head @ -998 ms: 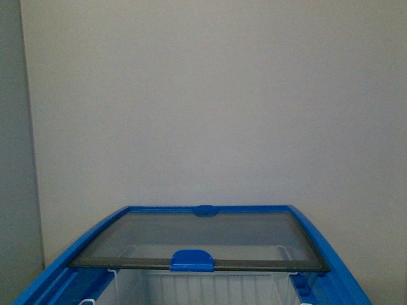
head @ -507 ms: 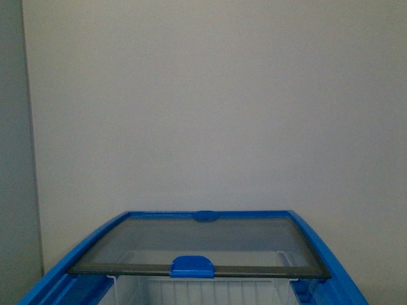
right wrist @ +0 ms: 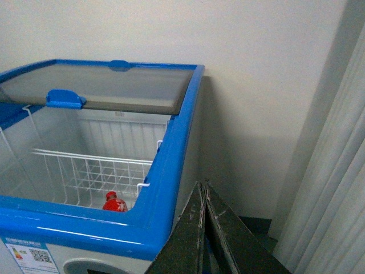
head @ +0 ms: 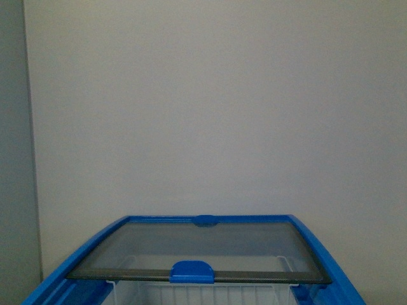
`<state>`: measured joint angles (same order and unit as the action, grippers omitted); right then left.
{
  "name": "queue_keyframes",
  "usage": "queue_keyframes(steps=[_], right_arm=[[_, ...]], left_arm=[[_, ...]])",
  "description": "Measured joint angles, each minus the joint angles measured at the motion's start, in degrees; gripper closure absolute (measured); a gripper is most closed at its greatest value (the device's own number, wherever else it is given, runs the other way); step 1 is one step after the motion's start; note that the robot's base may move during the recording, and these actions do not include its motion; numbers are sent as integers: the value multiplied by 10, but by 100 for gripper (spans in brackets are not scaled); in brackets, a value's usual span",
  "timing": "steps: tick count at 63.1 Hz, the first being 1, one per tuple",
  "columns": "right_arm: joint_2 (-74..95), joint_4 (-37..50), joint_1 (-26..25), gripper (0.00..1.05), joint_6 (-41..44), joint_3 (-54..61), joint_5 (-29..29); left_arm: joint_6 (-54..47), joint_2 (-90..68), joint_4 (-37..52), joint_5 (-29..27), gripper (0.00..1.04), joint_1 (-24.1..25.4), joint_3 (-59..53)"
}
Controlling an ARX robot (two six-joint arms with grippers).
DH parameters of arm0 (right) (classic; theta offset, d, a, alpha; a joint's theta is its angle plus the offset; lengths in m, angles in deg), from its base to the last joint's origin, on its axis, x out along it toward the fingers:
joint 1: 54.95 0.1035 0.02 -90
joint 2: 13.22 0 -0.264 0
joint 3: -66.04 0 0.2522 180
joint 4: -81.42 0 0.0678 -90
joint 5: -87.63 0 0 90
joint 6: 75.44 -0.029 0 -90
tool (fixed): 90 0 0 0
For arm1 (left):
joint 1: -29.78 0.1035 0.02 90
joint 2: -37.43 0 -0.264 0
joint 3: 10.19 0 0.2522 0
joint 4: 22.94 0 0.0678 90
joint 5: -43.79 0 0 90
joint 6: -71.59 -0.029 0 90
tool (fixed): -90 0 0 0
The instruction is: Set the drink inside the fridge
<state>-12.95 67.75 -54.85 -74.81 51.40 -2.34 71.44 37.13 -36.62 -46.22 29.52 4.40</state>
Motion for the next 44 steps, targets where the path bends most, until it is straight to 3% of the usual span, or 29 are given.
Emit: queue_keyframes(steps=[6,8,30,33,44], right_arm=[[0,0,0,102,0,0,0],[0,0,0,97,0,0,0],[0,0,0,47,0,0,0],[0,0,0,35,0,0,0],[0,0,0,10,0,0,0]], left_arm=[[0,0,0,0,102,0,0],[0,0,0,0,99,0,0],[0,0,0,0,48,0,0],[0,0,0,0,36,0,0],[0,0,0,0,10,0,0]])
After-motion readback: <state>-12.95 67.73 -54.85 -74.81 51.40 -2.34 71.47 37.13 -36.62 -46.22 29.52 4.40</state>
